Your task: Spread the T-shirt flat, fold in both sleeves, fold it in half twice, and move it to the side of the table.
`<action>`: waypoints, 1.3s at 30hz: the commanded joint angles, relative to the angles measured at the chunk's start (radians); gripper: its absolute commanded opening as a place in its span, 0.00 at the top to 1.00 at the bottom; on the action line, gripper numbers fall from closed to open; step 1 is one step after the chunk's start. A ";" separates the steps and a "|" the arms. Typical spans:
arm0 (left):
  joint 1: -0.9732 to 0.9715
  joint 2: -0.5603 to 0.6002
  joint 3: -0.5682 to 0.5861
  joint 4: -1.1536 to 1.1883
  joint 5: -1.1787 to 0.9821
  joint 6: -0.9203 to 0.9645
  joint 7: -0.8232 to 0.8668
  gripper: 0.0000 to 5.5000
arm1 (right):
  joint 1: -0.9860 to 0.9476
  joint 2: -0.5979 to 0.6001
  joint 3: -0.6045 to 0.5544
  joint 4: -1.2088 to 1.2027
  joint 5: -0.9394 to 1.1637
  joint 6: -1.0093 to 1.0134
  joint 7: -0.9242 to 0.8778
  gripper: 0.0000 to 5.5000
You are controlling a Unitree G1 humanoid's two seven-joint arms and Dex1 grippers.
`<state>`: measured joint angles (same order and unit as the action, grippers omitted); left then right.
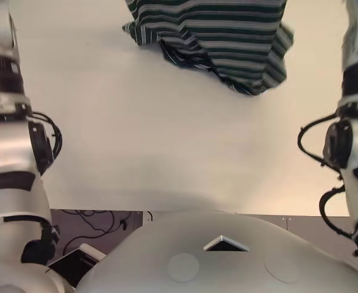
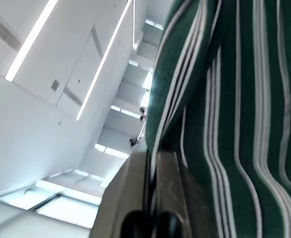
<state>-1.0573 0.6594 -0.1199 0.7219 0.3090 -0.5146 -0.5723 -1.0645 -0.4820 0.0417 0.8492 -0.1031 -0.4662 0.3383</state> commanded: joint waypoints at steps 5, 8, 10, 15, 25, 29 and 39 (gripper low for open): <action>-0.475 -0.073 -0.177 0.499 0.246 0.063 0.237 1.00 | -0.422 -0.032 0.040 0.389 -0.140 0.111 -0.122 0.99; -0.550 -0.089 -0.209 0.576 0.286 0.104 0.308 1.00 | -0.484 -0.032 0.043 0.448 -0.166 0.156 -0.154 0.99; -0.580 -0.094 -0.213 0.598 0.292 0.116 0.339 1.00 | -0.497 -0.032 0.042 0.467 -0.175 0.172 -0.165 0.99; -0.593 -0.099 -0.216 0.618 0.290 0.111 0.382 1.00 | -0.464 -0.031 0.044 0.479 -0.192 0.165 -0.155 0.99; -0.097 0.027 -0.181 0.401 0.018 -0.374 -0.205 1.00 | 0.062 -0.012 -0.043 0.239 0.061 -0.103 0.383 0.99; 0.483 0.301 -0.148 -0.450 -0.600 -0.130 -0.520 1.00 | 0.551 -0.075 -0.118 -0.382 0.478 0.045 0.715 0.99; 1.108 0.605 0.029 -1.418 -1.075 0.105 -0.400 1.00 | 1.314 -0.293 -0.225 -1.206 1.018 0.430 1.075 0.99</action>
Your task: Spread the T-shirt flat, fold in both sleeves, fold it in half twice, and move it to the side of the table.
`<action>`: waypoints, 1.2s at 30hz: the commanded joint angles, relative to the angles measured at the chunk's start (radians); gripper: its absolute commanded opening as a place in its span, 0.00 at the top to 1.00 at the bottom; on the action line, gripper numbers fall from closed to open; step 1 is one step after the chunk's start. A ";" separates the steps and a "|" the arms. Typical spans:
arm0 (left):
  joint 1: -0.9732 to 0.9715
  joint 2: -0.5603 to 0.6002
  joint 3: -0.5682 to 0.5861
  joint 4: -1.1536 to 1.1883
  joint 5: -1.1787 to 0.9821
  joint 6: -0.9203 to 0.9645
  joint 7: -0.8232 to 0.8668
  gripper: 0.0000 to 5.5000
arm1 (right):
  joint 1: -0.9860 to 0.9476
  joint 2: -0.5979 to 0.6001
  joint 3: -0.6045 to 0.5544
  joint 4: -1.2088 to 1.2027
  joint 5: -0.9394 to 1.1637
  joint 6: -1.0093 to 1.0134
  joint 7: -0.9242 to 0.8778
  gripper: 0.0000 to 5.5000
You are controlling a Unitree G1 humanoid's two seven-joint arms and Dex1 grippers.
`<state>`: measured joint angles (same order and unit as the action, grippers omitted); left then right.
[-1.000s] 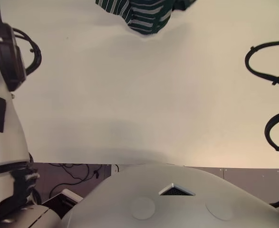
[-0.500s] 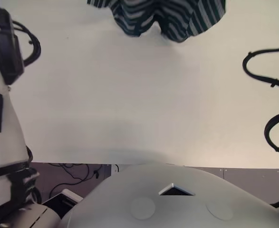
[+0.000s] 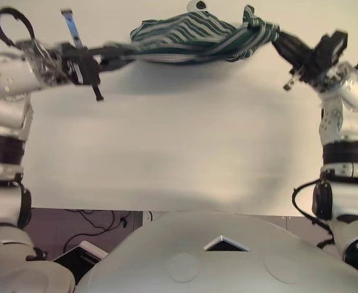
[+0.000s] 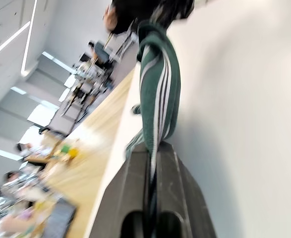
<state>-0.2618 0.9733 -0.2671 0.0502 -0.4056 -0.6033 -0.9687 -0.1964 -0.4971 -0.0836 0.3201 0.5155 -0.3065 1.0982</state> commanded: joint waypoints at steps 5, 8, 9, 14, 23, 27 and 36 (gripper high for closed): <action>0.521 0.264 -0.029 -0.621 0.212 0.215 -0.046 1.00 | 0.616 -0.359 0.153 -0.495 -0.247 0.025 0.283 0.99; 0.574 0.187 -0.178 -0.421 0.431 0.222 -0.056 1.00 | 0.614 -0.352 0.235 -0.408 -0.410 0.001 0.228 0.99; 0.599 0.177 -0.201 -0.390 0.477 0.222 -0.054 1.00 | 0.613 -0.349 0.246 -0.399 -0.427 0.000 0.220 0.99; 0.665 0.152 -0.249 -0.277 0.583 0.224 -0.037 1.00 | 0.614 -0.342 0.284 -0.358 -0.467 -0.009 0.181 0.99; 0.498 0.120 0.003 -0.437 0.210 0.199 -0.003 1.00 | 0.485 -0.266 0.159 -0.516 -0.069 0.124 0.111 0.99; 0.348 0.098 0.242 -0.531 0.056 0.214 0.061 1.00 | 0.370 -0.221 0.018 -0.664 0.197 0.260 -0.014 0.99; 0.283 0.176 0.490 -0.653 -0.172 0.299 -0.075 1.00 | 0.153 -0.278 -0.186 -0.733 0.194 0.311 -0.158 0.99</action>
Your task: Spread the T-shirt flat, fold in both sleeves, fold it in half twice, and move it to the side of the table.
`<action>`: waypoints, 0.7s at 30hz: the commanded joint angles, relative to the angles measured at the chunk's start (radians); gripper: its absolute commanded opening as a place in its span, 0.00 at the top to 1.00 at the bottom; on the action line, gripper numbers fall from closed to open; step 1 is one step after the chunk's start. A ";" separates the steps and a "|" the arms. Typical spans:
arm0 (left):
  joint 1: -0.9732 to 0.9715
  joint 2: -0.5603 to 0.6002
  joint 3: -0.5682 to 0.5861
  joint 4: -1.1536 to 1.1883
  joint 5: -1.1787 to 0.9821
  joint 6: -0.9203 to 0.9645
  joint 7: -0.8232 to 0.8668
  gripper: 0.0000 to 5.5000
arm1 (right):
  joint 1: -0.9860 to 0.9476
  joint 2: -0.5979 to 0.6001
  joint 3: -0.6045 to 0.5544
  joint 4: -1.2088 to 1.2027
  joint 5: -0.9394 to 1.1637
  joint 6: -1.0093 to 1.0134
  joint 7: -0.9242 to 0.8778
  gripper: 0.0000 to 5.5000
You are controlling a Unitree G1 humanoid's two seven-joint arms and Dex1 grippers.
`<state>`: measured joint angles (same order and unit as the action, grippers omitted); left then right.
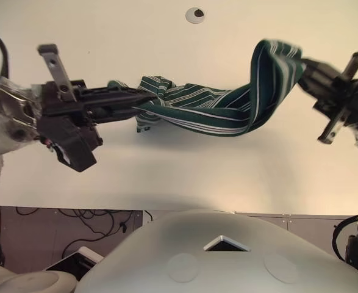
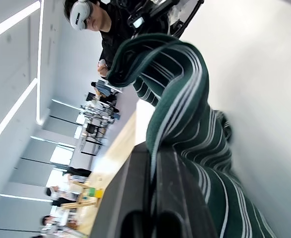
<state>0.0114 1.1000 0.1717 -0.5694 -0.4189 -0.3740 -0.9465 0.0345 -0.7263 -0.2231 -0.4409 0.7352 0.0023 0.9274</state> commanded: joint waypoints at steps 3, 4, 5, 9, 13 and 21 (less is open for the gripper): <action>-0.049 0.058 0.111 -0.026 -0.341 0.133 -0.168 1.00 | -0.178 -0.055 -0.052 0.054 -0.051 0.007 0.001 0.99; -0.082 0.056 0.123 -0.008 -0.378 0.151 -0.181 1.00 | -0.207 -0.053 -0.045 0.057 -0.060 0.007 -0.001 0.99; -0.110 0.055 0.135 0.005 -0.420 0.174 -0.197 1.00 | -0.234 -0.049 -0.037 0.056 -0.067 0.005 0.001 0.99; -0.114 0.063 0.209 -0.006 -0.592 0.280 -0.315 1.00 | -0.276 -0.042 -0.024 0.062 -0.065 -0.008 0.059 0.99; -0.088 0.056 0.296 -0.018 -0.702 0.388 -0.451 1.00 | -0.222 -0.058 -0.027 0.040 -0.046 -0.026 0.182 0.99; -0.173 0.024 0.303 0.005 -0.739 0.491 -0.528 1.00 | -0.080 -0.057 -0.108 -0.050 0.171 0.006 0.408 0.99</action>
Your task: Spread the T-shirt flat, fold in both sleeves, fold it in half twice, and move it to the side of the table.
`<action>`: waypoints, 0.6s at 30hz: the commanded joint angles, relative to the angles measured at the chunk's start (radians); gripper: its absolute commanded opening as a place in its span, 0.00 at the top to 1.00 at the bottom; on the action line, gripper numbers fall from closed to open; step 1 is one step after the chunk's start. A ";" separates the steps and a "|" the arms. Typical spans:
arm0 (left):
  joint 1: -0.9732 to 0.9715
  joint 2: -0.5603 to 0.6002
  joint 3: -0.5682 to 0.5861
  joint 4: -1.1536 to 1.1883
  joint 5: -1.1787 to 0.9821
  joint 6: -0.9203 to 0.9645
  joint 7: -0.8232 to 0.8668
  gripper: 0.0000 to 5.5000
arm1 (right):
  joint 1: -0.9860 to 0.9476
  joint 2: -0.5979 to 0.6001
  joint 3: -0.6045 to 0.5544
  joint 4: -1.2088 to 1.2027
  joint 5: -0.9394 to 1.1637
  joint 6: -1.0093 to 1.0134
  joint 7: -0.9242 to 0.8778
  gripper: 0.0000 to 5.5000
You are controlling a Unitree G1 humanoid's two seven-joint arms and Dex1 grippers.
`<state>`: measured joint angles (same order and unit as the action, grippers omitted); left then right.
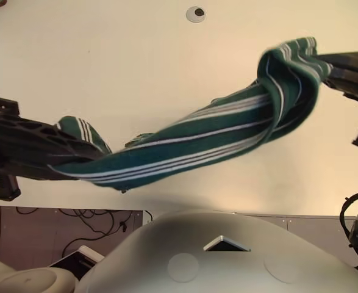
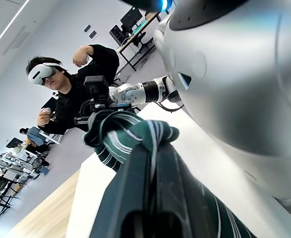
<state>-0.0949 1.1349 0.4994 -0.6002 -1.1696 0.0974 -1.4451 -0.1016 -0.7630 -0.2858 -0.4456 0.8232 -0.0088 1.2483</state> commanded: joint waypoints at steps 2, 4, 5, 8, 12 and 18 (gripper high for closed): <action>-0.101 -0.019 -0.040 0.052 -0.009 0.041 -0.049 1.00 | 0.104 -0.025 -0.076 -0.067 0.137 0.029 0.157 0.99; -0.120 -0.024 -0.048 0.057 -0.012 0.060 -0.067 1.00 | 0.138 -0.024 -0.097 -0.077 0.166 0.033 0.208 0.99; -0.129 -0.029 -0.054 0.060 -0.004 0.064 -0.075 1.00 | 0.142 -0.022 -0.099 -0.081 0.173 0.038 0.217 0.99; -0.151 -0.043 -0.059 0.065 0.008 0.080 -0.086 1.00 | 0.108 -0.017 -0.088 -0.104 0.220 0.077 0.196 0.99; -0.190 -0.056 -0.058 0.074 -0.041 0.129 -0.081 1.00 | 0.092 -0.006 -0.094 -0.115 0.261 0.107 0.191 0.99; -0.267 -0.096 -0.087 0.110 -0.025 0.151 -0.051 1.00 | 0.043 0.019 -0.063 -0.097 0.252 0.125 0.156 0.99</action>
<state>-0.3208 1.0466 0.4112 -0.5010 -1.1872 0.2370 -1.5115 -0.0277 -0.7550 -0.3519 -0.5447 1.0617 0.1006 1.4135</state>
